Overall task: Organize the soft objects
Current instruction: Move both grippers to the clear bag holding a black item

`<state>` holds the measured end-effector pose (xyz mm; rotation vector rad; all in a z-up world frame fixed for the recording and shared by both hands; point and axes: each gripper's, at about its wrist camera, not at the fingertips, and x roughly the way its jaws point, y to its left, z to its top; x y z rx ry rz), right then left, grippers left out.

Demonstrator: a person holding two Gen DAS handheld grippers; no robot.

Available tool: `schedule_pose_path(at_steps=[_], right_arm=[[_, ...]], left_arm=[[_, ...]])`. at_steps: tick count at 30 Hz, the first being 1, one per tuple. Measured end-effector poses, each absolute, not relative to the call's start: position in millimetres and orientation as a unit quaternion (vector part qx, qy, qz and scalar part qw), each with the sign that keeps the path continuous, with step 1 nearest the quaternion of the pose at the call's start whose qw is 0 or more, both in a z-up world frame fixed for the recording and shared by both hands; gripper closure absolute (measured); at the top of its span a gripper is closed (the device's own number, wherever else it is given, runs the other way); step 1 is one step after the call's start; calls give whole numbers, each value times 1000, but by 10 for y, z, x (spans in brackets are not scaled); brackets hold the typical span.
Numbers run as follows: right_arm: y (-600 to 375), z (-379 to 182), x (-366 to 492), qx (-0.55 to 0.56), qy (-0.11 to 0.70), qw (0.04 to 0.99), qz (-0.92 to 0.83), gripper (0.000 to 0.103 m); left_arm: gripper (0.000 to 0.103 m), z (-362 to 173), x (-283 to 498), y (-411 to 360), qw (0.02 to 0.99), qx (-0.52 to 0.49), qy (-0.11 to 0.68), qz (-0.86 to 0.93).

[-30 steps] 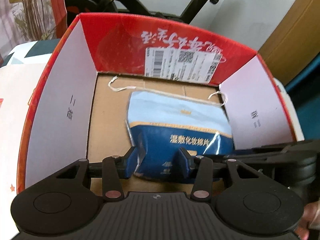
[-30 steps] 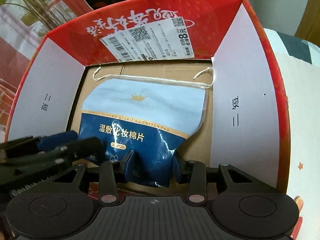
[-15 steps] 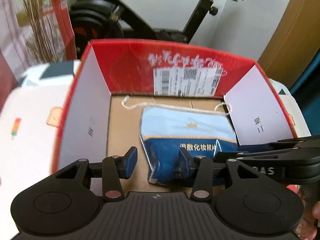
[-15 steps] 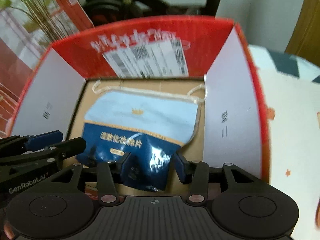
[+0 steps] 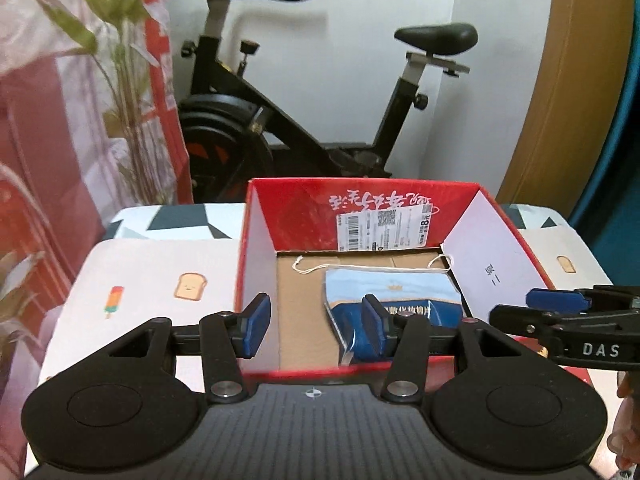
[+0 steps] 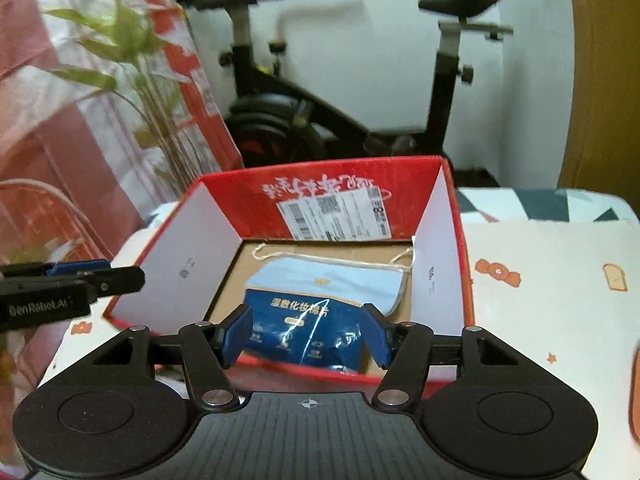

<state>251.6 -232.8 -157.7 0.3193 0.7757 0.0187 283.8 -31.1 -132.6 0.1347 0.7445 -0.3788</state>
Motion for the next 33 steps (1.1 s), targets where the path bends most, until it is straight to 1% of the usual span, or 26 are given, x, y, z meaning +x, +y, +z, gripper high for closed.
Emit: schedule_pose_path(at_steps=[1,3,5,9,15,23,28,30,33], right_arm=[[-2310,-1578,2438,150,369,917,10,43],[-2305,-1573,2289,146,353,924,18,41],[-2301,-1563,2123,153,335,929,29,38],[-2249,-1581,1844,148,323,934,42,37],[-2108,-1770,1644,120,341,931,49,38],[-2030,-1977,1524,133,370,918,57,37],[-2086,-2029,1494,141,380,913,37,26],[-2102,-2043,1479,142,381,913,31,23],[-2139,-2072,1466,145,386,911,28,23]], left_arm=[[49,-1317,2781,-282,913,62,357,-188],[48,-1330,2672,-215,914,55,353,-191],[48,-1356,2565,-158,915,53,351,-192],[48,-1483,2380,-31,911,40,364,-189],[48,-1721,2269,174,901,11,399,-170],[48,-1942,2263,394,889,-23,433,-145],[48,-2098,2258,453,876,-46,458,-141],[48,-2129,2256,456,874,-52,462,-140],[48,-2151,2246,445,873,-57,463,-142]])
